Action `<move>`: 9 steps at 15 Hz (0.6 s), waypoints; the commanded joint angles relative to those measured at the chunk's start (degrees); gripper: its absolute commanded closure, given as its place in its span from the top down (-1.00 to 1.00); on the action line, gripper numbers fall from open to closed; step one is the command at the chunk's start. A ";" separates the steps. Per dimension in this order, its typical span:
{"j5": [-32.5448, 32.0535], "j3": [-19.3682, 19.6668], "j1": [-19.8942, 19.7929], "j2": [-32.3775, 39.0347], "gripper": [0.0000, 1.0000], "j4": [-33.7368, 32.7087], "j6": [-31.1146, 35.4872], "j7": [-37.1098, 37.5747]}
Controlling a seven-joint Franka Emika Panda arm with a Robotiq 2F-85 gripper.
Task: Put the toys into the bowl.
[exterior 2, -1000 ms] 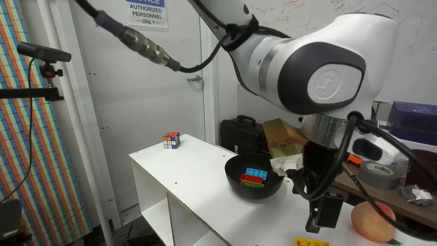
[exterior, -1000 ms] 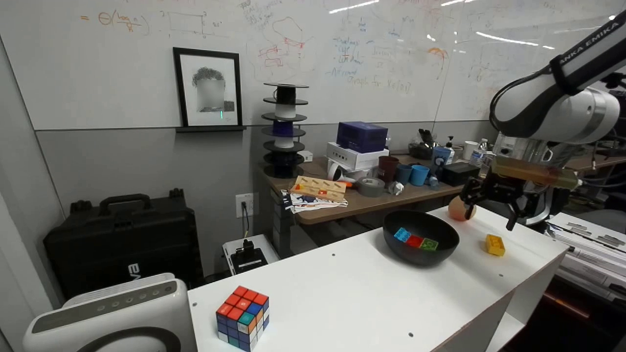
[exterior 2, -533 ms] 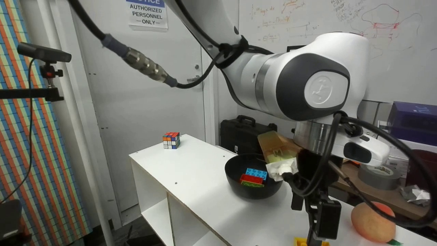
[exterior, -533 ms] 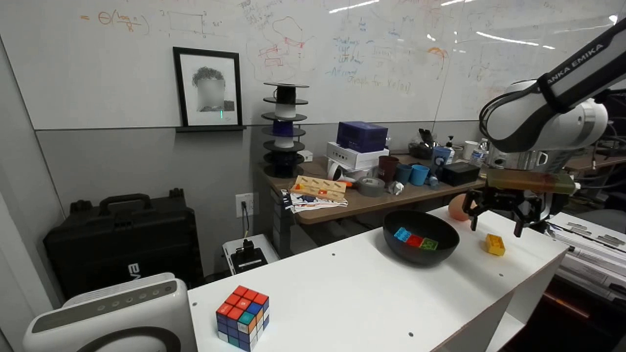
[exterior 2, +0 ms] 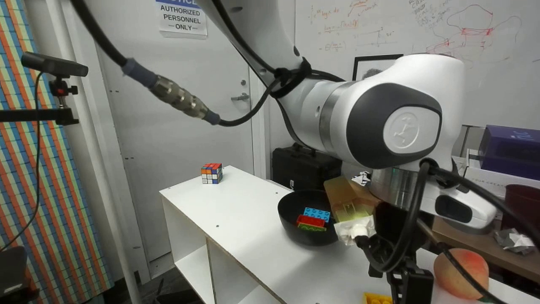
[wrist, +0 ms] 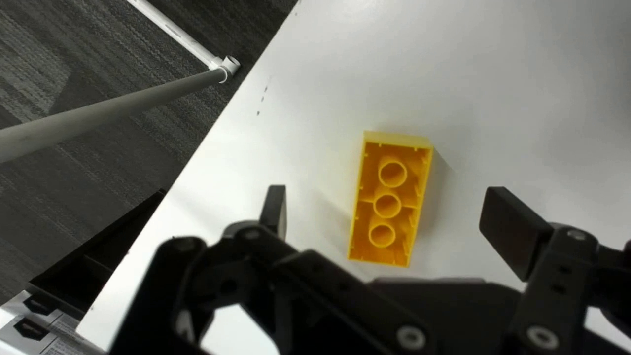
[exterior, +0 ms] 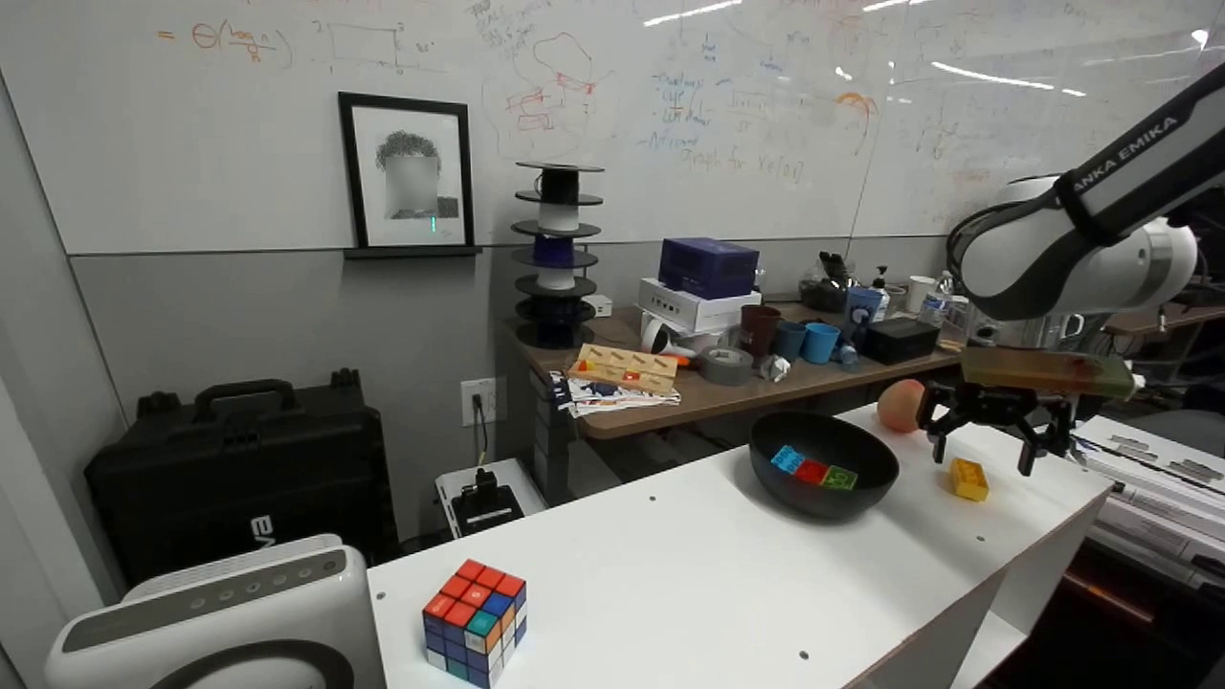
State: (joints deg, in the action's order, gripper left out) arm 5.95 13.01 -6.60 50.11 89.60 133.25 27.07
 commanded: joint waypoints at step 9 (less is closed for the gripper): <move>2.92 -1.68 -0.63 3.23 0.32 0.54 4.87 -0.40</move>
State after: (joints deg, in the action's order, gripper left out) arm 8.17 11.48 -7.65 53.75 89.36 136.58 27.06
